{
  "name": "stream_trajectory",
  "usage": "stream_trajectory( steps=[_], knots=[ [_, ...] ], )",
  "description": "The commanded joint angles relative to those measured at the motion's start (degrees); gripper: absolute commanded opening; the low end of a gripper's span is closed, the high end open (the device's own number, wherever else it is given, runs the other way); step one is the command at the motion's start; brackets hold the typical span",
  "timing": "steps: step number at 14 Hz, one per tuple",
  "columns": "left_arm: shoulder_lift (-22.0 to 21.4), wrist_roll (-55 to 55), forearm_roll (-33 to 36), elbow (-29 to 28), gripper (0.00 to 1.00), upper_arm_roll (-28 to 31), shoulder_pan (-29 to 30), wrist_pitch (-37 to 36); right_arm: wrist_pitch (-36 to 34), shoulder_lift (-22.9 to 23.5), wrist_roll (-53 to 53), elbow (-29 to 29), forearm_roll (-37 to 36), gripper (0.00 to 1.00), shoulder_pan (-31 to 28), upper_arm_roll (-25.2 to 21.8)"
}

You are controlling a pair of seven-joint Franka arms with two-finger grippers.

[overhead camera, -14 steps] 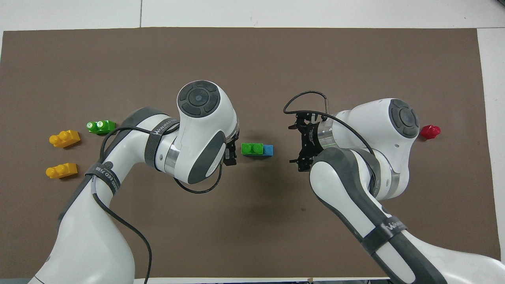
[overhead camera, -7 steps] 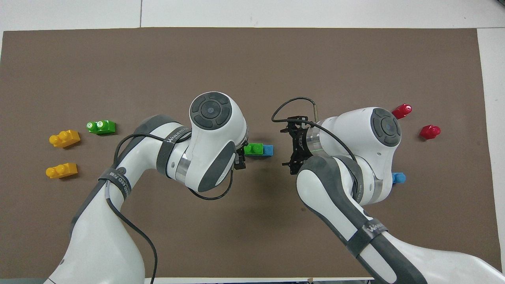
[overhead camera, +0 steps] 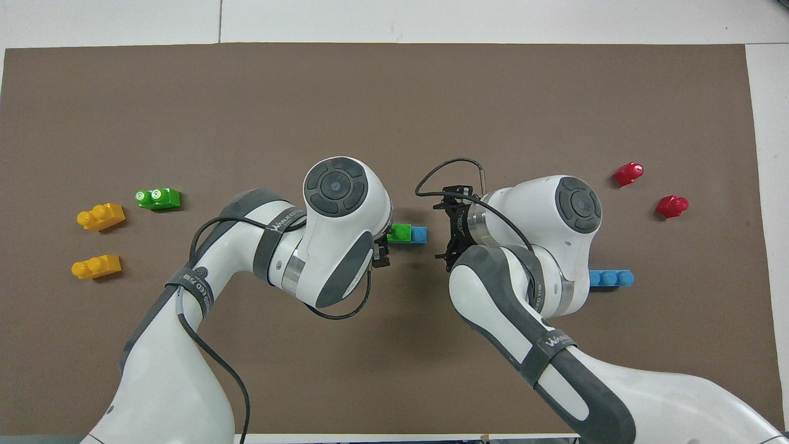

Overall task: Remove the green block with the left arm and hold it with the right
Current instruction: 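Grasp the green end with the left gripper while the right gripper grasps blue, then pull the green brick off with the left gripper while the right gripper holds blue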

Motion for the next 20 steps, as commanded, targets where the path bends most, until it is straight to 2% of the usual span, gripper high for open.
stream_trajectory(
  steps=[1,15,17,18,19,20],
  knots=[
    [-1.28,-1.19,1.26,-2.65,1.0,0.78,-1.15,1.69,3.93,2.35,-2.25,0.13,2.9,1.0,1.8,-0.01],
    [-1.72,-0.92,1.26,-4.24,1.0,0.78,-3.26,2.92,8.6,5.08,-2.42,0.92,6.61,1.0,4.44,0.17],
    [-1.81,-1.01,1.26,-4.24,1.0,0.78,-3.26,2.92,8.6,5.17,-2.86,0.92,6.61,0.96,4.53,0.17],
    [-1.72,-1.01,1.26,-4.24,1.0,0.78,-3.26,3.01,8.6,5.17,-2.95,0.92,6.61,0.79,4.53,0.17],
    [-1.72,-1.01,1.26,-4.24,1.0,0.78,-3.26,3.01,8.6,5.25,-2.95,0.92,6.69,0.42,4.44,0.17],
    [-1.72,-1.01,1.26,-4.24,1.0,0.78,-3.26,3.01,8.6,5.26,-2.95,0.92,6.78,0.12,4.27,0.17]
  ],
)
